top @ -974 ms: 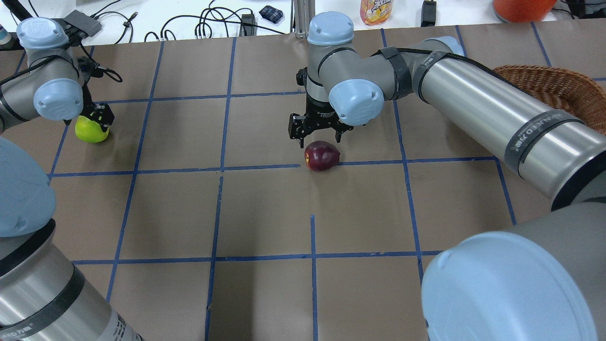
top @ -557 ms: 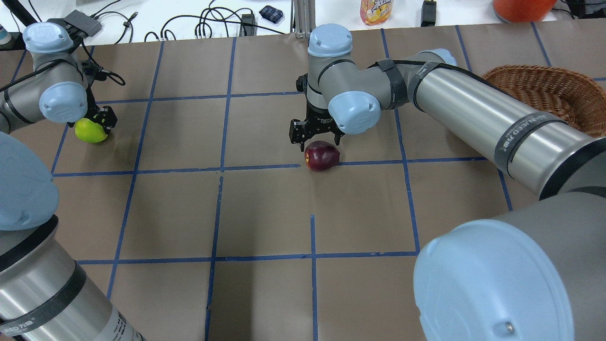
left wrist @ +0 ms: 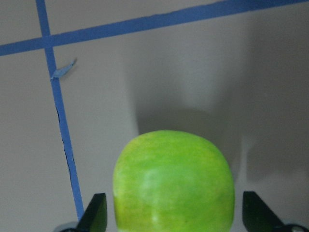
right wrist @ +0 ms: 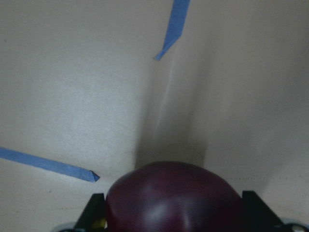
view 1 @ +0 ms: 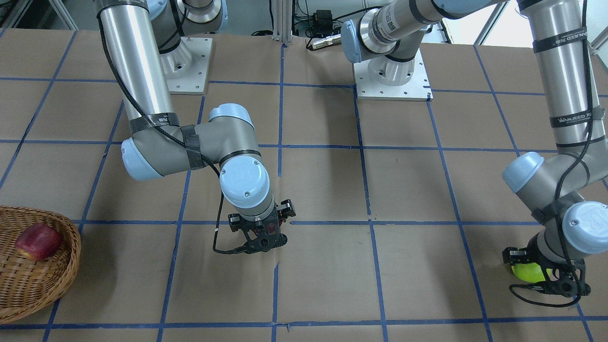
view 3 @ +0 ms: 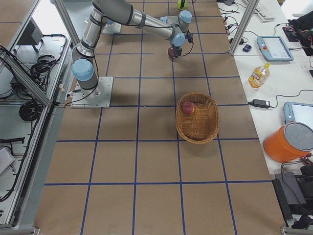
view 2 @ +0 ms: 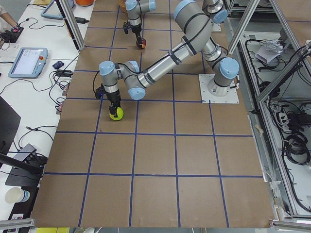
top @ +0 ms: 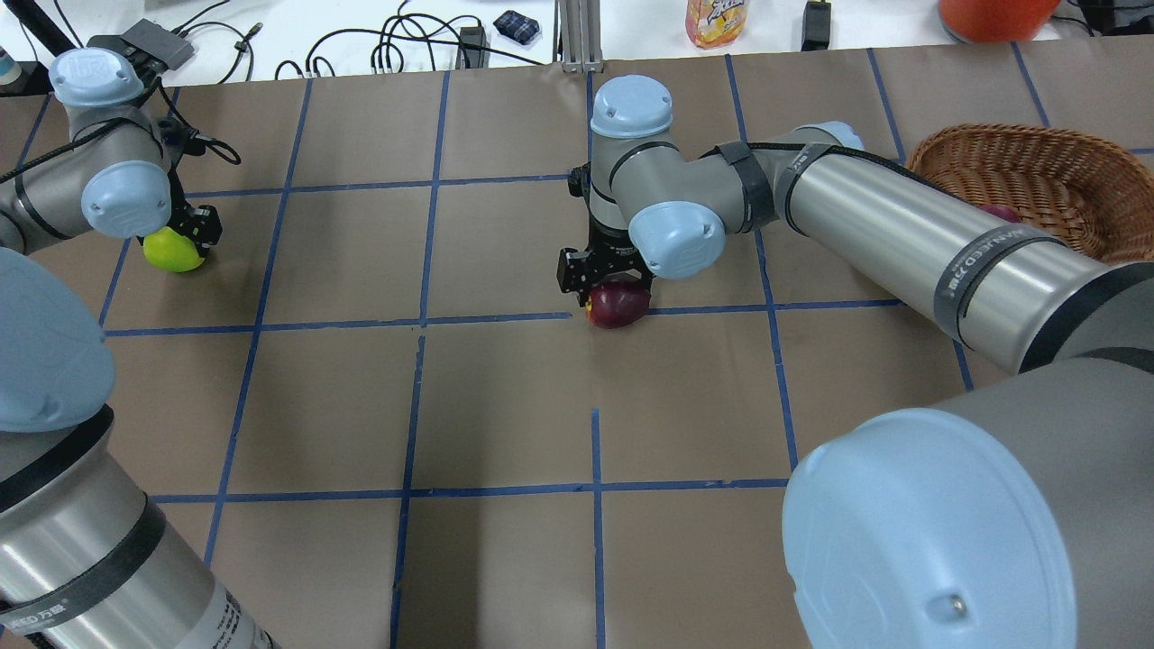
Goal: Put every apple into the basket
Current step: 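Carry the purple apple to the basket while the left carries the green apple mid-table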
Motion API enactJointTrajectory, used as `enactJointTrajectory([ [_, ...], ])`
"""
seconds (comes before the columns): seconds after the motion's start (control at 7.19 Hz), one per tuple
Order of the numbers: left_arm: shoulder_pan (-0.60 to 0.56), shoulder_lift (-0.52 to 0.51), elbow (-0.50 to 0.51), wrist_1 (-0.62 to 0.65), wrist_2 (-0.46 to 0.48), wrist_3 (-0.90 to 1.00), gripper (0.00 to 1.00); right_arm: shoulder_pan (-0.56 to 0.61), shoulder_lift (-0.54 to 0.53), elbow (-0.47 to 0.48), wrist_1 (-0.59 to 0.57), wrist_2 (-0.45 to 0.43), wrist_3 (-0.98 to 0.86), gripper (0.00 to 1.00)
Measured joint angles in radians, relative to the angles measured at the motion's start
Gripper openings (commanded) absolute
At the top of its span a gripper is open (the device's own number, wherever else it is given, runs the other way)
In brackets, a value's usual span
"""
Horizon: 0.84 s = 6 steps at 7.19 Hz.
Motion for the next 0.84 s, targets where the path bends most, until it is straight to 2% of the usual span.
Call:
enactJointTrajectory([
  [0.14,-0.003,0.005,0.003,-0.021,0.001,0.004,0.51,0.0,-0.002,0.007,-0.011,0.002,0.0,0.13],
  [0.28,-0.012,0.017,0.032,-0.085,0.0,0.004,0.51,0.0,-0.003,0.006,-0.013,0.007,0.0,0.02],
  [0.56,-0.081,0.049,0.163,-0.343,-0.006,-0.012,0.51,-0.008,-0.031,-0.001,-0.005,0.01,0.005,0.02],
  [0.7,-0.14,0.068,0.207,-0.448,-0.014,-0.036,0.51,-0.028,-0.069,-0.008,0.019,0.007,0.004,0.02],
  [0.84,-0.192,0.092,0.218,-0.51,-0.061,-0.08,0.51,-0.08,-0.121,-0.033,0.079,0.003,-0.012,0.03],
])
